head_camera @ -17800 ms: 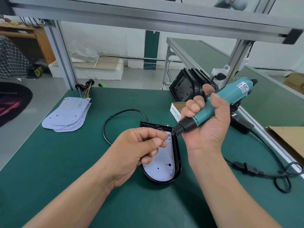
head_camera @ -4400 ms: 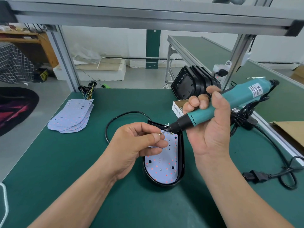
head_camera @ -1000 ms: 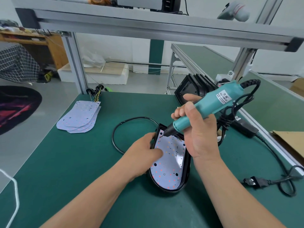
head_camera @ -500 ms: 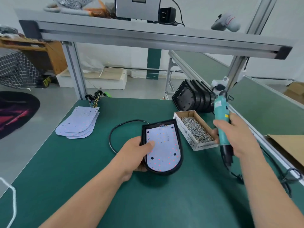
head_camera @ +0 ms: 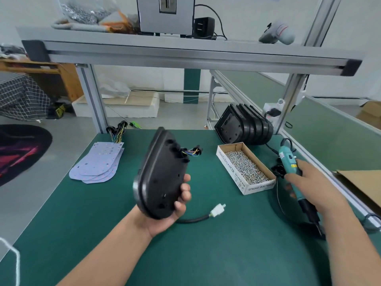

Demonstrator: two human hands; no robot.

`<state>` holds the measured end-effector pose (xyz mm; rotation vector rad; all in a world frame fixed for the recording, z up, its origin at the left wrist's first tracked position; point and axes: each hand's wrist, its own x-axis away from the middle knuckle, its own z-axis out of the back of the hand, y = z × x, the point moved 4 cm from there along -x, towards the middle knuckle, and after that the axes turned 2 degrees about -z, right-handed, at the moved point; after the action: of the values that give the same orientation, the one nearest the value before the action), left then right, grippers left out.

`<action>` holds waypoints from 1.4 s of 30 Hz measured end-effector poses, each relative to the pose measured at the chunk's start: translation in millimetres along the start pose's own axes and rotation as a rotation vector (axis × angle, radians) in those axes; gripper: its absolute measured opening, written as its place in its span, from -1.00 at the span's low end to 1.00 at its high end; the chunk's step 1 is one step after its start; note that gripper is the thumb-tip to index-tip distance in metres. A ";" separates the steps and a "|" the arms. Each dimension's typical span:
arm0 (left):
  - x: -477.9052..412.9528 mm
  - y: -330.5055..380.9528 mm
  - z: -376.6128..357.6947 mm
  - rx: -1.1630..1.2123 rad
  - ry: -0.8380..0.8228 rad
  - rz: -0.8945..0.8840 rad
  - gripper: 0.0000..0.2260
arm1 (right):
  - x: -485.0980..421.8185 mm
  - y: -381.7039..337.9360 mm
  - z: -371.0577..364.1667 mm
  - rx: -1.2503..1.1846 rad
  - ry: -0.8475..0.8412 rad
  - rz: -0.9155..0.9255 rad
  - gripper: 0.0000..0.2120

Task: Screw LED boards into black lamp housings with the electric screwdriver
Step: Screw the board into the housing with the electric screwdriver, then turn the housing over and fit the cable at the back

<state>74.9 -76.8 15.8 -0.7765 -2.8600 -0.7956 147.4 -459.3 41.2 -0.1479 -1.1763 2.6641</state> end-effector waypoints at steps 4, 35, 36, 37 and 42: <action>-2.3 -5.5 5.7 -0.011 -0.042 0.013 -0.64 | 1.2 -2.6 0.3 0.178 0.015 0.037 -0.91; -11.2 -32.6 -5.9 -0.102 0.030 0.031 -0.61 | 39.1 -136.8 -126.5 -0.446 -0.269 0.621 -0.70; -9.1 -32.6 -3.0 -0.100 0.055 0.019 -0.67 | 38.2 -134.4 -124.7 -0.420 -0.245 0.631 -0.70; -5.9 -34.0 -0.1 -0.095 0.094 0.008 -0.71 | 37.5 -131.9 -124.2 -0.385 -0.234 0.653 -0.71; 4.5 -27.7 15.9 -0.146 0.510 -0.166 -0.35 | 42.6 -128.2 -132.6 0.029 -0.189 0.881 -0.64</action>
<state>58.4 -87.3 -9.9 -0.2871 -2.4438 -1.0533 151.3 -270.1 46.5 -0.5267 -1.3497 3.5075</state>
